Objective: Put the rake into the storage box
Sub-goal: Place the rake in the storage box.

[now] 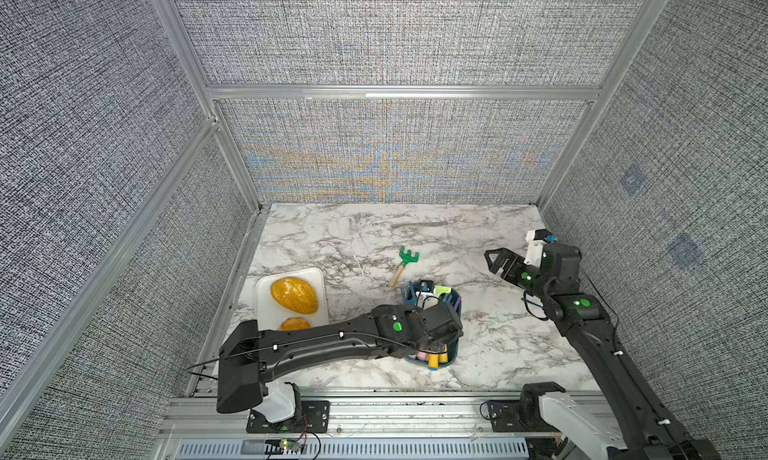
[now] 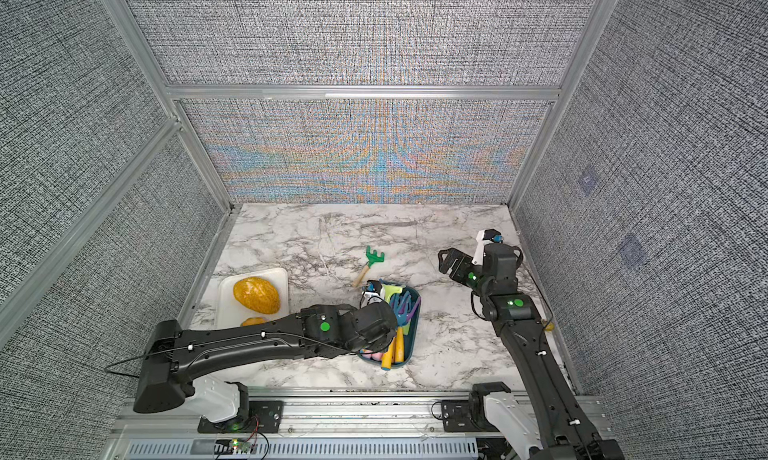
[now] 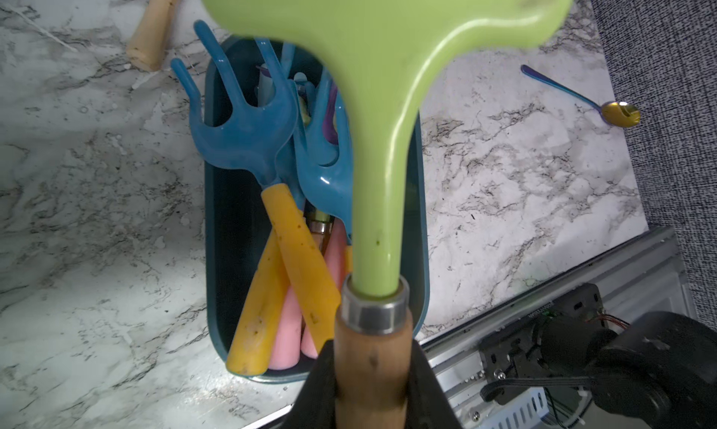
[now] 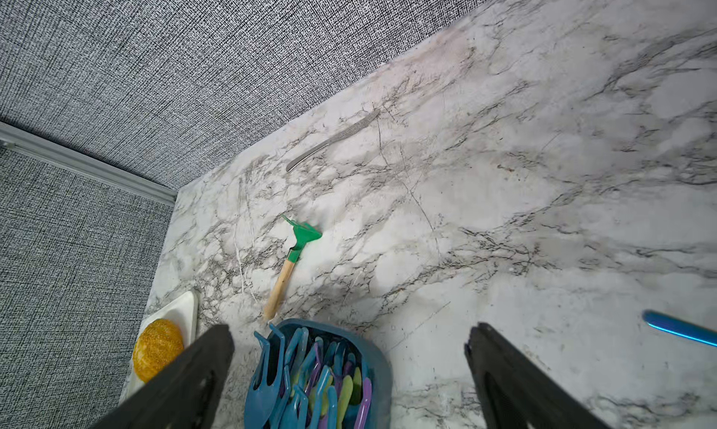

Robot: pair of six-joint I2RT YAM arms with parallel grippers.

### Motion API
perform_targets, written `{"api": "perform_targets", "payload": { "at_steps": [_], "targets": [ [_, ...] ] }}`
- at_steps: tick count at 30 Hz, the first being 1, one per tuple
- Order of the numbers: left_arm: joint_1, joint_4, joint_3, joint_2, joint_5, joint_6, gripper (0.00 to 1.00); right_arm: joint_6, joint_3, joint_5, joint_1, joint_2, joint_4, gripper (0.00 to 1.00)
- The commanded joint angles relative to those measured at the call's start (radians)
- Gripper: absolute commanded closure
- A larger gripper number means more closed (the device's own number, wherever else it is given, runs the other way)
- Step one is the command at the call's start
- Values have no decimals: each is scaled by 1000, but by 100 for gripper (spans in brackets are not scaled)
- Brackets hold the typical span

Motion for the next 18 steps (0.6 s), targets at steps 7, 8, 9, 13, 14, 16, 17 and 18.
{"api": "perform_targets", "payload": {
  "at_steps": [7,8,9,13,14,16,17,18],
  "targets": [
    [5,-98,133,161,-73,-39,100,-32,-11,-81,-22,5,20,1],
    [6,-107,141,173,-71,-39,100,-33,-11,-84,-25,5,21,1],
    [10,-116,149,185,-68,-40,100,-35,-13,-90,-26,5,23,1],
    [15,-177,184,222,-81,-48,100,-39,-18,-109,-30,11,29,1],
    [17,-186,189,227,-79,-50,100,-40,-20,-111,-29,14,30,1],
    [21,-196,194,240,-67,-51,100,-41,-23,-117,-31,18,33,1],
    [23,-202,197,245,-61,-55,100,-41,-25,-119,-32,20,35,1],
    [25,-211,200,251,-56,-59,100,-41,-26,-119,-32,19,36,1]
  ]
}}
